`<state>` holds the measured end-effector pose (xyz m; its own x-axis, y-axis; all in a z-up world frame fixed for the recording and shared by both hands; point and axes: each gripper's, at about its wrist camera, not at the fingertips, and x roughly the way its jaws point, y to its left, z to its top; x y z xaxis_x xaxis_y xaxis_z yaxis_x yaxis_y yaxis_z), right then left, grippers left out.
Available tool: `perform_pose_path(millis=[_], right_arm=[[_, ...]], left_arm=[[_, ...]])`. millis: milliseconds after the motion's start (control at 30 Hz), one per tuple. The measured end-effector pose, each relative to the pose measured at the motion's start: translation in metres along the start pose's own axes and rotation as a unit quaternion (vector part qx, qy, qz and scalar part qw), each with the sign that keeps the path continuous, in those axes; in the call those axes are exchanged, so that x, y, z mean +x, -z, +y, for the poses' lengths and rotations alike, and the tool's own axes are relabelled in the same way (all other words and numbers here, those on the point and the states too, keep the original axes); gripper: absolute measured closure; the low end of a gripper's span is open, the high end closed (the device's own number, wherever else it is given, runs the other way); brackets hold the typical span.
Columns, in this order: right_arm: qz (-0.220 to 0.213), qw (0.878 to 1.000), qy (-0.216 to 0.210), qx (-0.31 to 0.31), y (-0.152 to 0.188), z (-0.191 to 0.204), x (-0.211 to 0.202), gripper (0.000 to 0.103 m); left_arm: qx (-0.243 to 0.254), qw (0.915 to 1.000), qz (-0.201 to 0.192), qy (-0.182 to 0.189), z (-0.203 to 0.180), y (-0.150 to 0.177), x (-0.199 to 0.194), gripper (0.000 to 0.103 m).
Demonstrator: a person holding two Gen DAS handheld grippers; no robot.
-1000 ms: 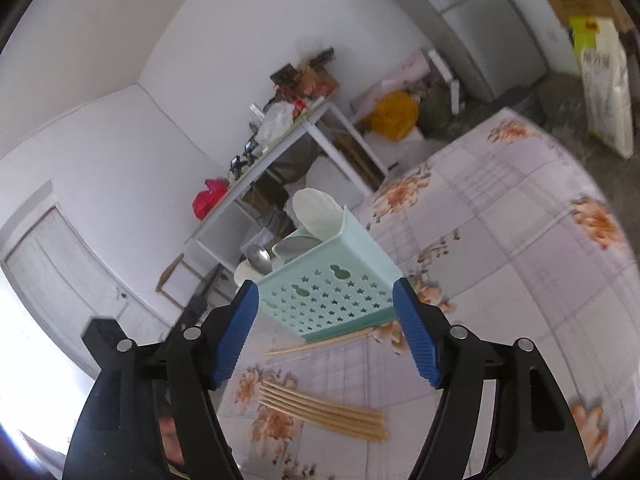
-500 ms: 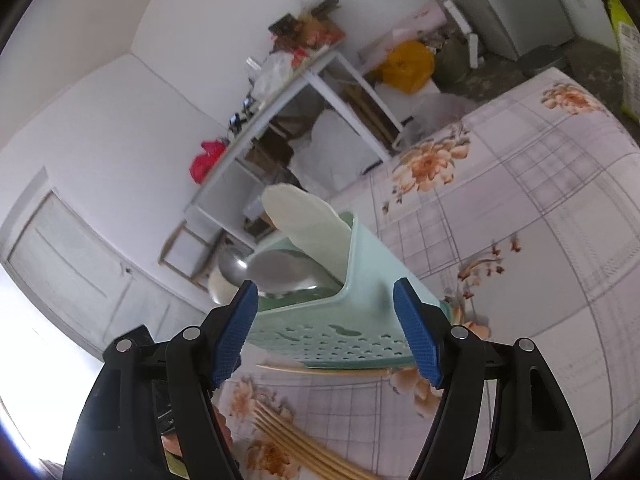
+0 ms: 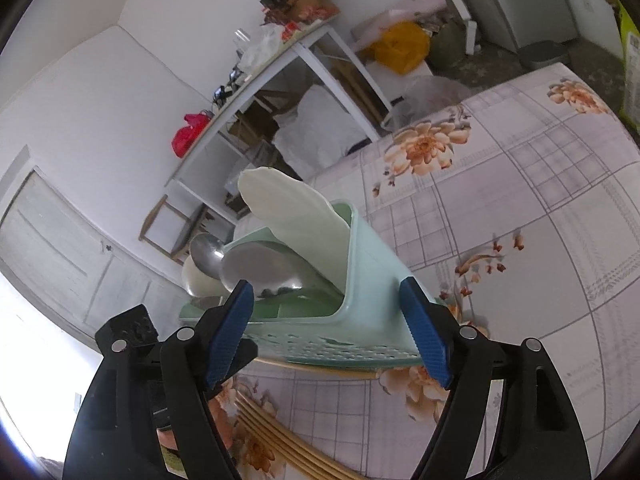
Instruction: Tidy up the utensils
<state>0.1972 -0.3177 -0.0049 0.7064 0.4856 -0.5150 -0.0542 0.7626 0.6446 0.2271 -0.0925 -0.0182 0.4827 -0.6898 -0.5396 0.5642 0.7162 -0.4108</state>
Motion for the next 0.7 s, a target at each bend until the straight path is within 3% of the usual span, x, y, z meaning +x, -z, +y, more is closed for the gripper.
perform_pose_path(millis=[367, 700], right_arm=[[0.027, 1.000, 0.009, 0.012, 0.011, 0.008, -0.002, 0.030], [0.041, 0.999, 0.001, 0.034, 0.043, 0.016, -0.022, 0.030]], left_arm=[[-0.023, 0.9994, 0.025, -0.007, -0.006, 0.013, -0.019, 0.023], [-0.025, 0.9988, 0.042, -0.003, -0.016, 0.035, -0.048, 0.023]])
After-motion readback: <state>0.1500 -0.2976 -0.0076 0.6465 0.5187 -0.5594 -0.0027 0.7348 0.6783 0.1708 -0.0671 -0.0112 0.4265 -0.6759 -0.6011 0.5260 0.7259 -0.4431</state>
